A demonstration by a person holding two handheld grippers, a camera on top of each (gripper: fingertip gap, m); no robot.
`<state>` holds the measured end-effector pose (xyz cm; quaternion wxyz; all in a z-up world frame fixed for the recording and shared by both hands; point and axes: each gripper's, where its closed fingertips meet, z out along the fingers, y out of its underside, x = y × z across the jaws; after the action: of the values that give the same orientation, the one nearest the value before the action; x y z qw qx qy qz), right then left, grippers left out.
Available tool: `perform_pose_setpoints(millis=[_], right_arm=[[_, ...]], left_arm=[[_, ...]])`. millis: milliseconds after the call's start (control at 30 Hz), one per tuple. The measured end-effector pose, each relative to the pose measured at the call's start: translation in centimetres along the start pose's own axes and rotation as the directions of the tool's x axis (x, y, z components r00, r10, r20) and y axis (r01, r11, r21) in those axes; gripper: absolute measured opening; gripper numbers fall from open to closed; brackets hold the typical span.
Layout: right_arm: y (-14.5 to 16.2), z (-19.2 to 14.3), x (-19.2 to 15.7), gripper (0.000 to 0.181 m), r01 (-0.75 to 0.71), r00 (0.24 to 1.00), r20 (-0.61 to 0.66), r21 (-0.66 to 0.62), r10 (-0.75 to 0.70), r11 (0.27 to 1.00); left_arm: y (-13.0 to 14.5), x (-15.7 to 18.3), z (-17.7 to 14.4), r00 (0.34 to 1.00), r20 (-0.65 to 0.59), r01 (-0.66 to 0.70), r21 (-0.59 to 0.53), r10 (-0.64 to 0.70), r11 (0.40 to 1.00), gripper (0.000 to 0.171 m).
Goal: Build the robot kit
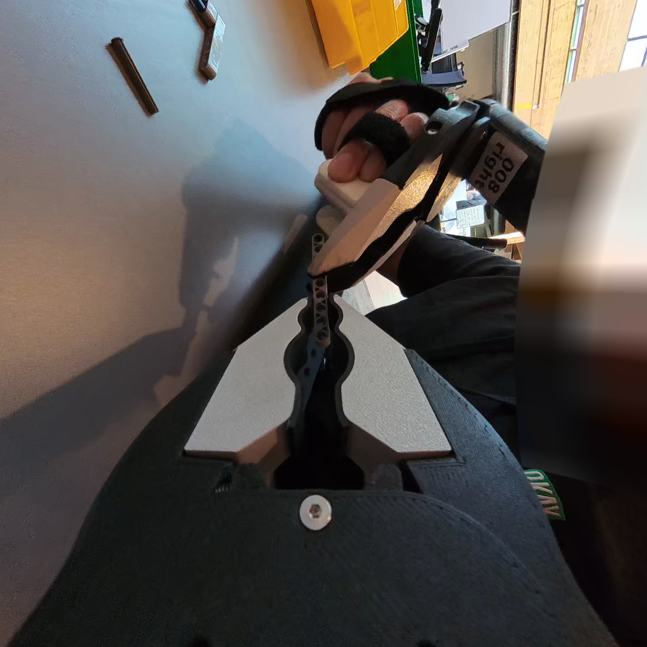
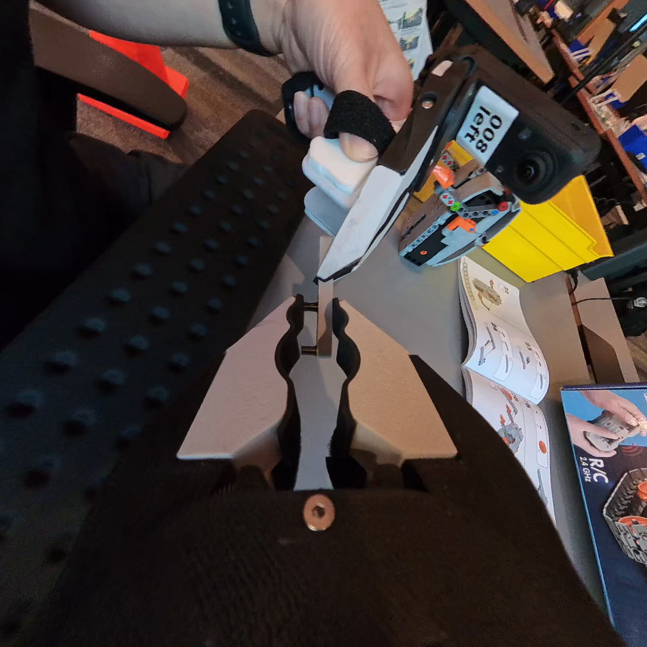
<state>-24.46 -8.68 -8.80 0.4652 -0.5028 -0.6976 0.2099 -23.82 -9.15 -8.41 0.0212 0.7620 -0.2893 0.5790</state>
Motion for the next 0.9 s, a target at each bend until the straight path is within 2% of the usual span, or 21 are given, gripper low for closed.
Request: perform_pose_setpoints(millis=[67,167,233,267,333,367,433,500,567,600,733,867,900], right_arm=[[0.1,-0.1,0.0,0.014,0.015,1.000,0.001,-0.024,-0.014,1.000],[-0.2,-0.6,1.1,0.018,-0.063,0.998,-0.028,0.052,0.064,0.997],[0.2,-2.1,3.0,0.043,-0.166,0.984,-0.053,0.102,0.172,0.981],[0.3,-3.1,3.9,0.042,-0.248,0.966,-0.034,0.158,0.257,0.956],[1.0,-4.7,6.3,0.035,-0.478,0.870,0.014,0.265,0.493,0.837],[1.4,-5.2,7.4,0.035,-0.588,0.796,0.054,0.311,0.603,0.747],[1.3,-5.8,9.0,0.031,-0.757,0.625,0.205,0.398,0.753,0.519],[0.5,-6.2,9.6,0.029,-0.857,0.470,0.389,0.416,0.793,0.304],[0.1,-6.0,9.4,0.029,-0.907,0.376,0.497,0.369,0.782,0.202],[0.2,-5.7,9.2,0.027,-0.919,0.354,0.510,0.346,0.784,0.190],[0.6,-4.6,8.3,0.025,-0.926,0.358,0.485,0.296,0.798,0.235],[0.6,-4.6,8.1,0.005,-0.936,0.332,0.510,0.281,0.793,0.211],[0.6,-4.6,8.0,0.005,-0.940,0.323,0.519,0.269,0.792,0.208]], left_arm=[[0.0,0.1,0.1,1.000,-0.004,-0.002,0.006,0.002,1.000,0.006],[-0.8,0.4,-0.3,1.000,-0.029,-0.010,0.073,0.012,0.997,0.006],[-1.7,0.7,-0.5,0.998,-0.050,-0.030,0.149,0.038,0.988,0.006],[-2.3,0.9,-0.7,0.997,-0.061,-0.038,0.197,0.051,0.980,0.006],[-3.1,1.3,-1.1,0.994,-0.078,-0.057,0.283,0.082,0.958,0.006],[-3.6,1.4,-1.3,0.992,-0.074,-0.071,0.330,0.100,0.941,0.006],[-4.1,1.8,-1.4,0.989,-0.062,-0.103,0.386,0.137,0.917,0.005],[-4.7,1.8,-1.5,0.985,-0.025,-0.140,0.444,0.168,0.885,0.005],[-5.0,1.6,-1.6,0.981,0.020,-0.180,0.472,0.193,0.863,0.005],[-5.1,1.4,-1.6,0.979,0.036,-0.191,0.484,0.199,0.854,0.006],[-5.5,1.3,-1.8,0.980,0.018,-0.178,0.509,0.196,0.842,0.006],[-5.6,1.4,-1.4,0.978,0.009,-0.185,0.491,0.207,0.851,0.006],[-5.6,1.5,-1.3,0.977,0.013,-0.192,0.482,0.212,0.855,0.006]])
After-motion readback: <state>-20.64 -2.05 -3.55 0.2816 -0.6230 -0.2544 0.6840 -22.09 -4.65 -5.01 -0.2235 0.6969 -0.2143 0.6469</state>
